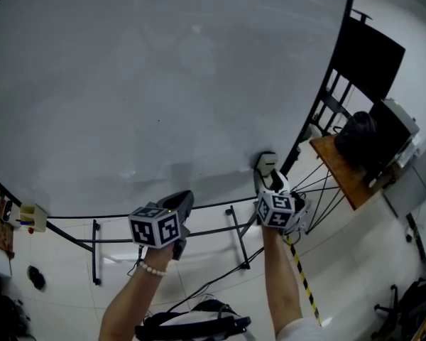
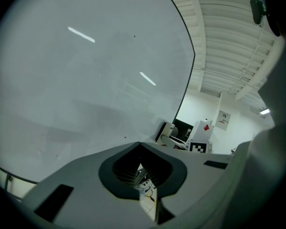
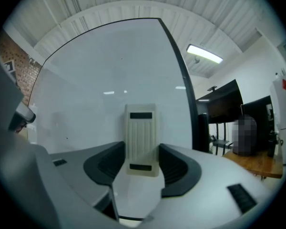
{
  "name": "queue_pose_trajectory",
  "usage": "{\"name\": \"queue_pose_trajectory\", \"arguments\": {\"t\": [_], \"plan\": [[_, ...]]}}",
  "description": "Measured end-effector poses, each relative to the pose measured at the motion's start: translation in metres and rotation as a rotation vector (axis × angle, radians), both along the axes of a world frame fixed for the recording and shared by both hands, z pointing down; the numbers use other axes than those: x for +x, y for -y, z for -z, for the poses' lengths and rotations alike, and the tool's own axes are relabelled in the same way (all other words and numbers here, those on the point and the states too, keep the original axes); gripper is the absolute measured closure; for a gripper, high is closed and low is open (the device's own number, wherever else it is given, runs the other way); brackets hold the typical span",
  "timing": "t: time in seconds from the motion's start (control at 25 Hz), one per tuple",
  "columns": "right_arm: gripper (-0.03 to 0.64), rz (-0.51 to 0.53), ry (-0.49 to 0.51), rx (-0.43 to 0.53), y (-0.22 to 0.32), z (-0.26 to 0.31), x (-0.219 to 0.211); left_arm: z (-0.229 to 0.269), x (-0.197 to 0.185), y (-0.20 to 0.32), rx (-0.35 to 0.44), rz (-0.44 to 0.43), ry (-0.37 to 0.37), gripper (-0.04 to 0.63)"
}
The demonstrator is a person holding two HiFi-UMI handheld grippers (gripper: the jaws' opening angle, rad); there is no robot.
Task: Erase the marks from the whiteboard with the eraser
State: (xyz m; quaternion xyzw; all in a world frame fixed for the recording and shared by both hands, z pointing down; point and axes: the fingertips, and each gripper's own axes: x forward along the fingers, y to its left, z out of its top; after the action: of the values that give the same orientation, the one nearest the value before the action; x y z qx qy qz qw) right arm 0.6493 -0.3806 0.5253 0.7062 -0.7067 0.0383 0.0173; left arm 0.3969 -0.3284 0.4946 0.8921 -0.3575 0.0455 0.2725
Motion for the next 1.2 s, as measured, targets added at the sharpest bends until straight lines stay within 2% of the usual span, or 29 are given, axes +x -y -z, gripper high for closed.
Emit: {"name": "queue_pose_trajectory", "arguments": {"t": [0.4,0.56,0.8,1.2], "plan": [[0.362,0.051,-0.011,-0.003,0.0,0.002,-0.12,0.004,-0.08,-0.016,-0.004,0.04,-0.022,0.607],[0.362,0.039,-0.003,-0.01,-0.003,0.006,-0.165,0.013,-0.118,-0.022,0.005,0.055,-0.02,0.607],[0.362,0.046,0.046,0.007,0.002,0.0,-0.238,0.023,-0.193,-0.025,0.014,0.095,-0.02,0.607],[0.362,0.063,0.024,0.015,0.0,0.01,-0.358,0.022,-0.313,-0.029,0.022,0.125,-0.031,0.607]]}}
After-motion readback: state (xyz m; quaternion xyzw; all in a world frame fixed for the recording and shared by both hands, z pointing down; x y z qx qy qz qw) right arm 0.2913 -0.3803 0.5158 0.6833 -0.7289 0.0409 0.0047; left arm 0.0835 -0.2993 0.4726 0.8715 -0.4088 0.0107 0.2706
